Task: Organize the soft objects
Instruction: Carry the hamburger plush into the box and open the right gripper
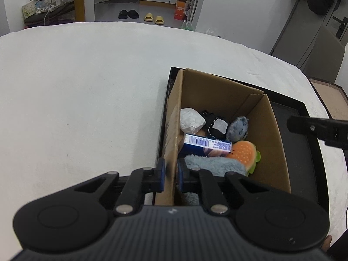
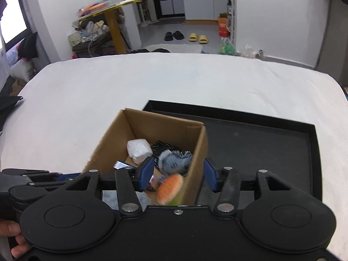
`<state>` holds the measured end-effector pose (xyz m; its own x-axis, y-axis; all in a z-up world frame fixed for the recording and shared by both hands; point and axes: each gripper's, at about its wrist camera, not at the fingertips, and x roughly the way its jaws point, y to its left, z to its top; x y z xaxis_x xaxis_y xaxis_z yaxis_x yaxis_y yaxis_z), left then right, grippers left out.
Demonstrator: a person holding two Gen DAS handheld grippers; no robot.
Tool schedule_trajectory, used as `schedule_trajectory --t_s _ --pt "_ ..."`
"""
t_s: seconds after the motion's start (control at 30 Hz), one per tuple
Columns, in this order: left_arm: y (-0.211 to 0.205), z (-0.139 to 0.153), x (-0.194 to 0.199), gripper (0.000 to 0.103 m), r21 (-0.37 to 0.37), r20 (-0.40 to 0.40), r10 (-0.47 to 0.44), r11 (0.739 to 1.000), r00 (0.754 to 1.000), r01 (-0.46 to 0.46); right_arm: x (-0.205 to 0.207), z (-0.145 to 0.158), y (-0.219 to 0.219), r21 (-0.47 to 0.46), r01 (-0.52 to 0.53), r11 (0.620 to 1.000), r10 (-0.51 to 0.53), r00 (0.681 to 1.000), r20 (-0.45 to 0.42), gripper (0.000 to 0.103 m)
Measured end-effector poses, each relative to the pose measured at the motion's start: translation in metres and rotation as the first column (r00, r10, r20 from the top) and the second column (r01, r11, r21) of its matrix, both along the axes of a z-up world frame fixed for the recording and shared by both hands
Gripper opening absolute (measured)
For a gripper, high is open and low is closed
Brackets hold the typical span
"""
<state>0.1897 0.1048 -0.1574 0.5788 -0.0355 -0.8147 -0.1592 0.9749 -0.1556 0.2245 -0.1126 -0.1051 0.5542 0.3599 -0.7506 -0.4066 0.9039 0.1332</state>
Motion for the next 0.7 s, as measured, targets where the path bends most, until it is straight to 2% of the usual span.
schedule_trajectory --t_s 0.57,0.7 --pt "-0.009 0.013 -0.003 0.011 0.032 -0.018 -0.007 0.999 1.0 0.007 -0.024 -0.008 -0.036 0.032 0.086 0.996 -0.084 0.994 -0.063 0.051" --pt "-0.013 0.016 -0.005 0.015 0.047 -0.028 -0.027 0.999 0.999 0.028 -0.027 -0.009 -0.041 0.054 0.107 0.993 -0.101 0.991 -0.092 0.056"
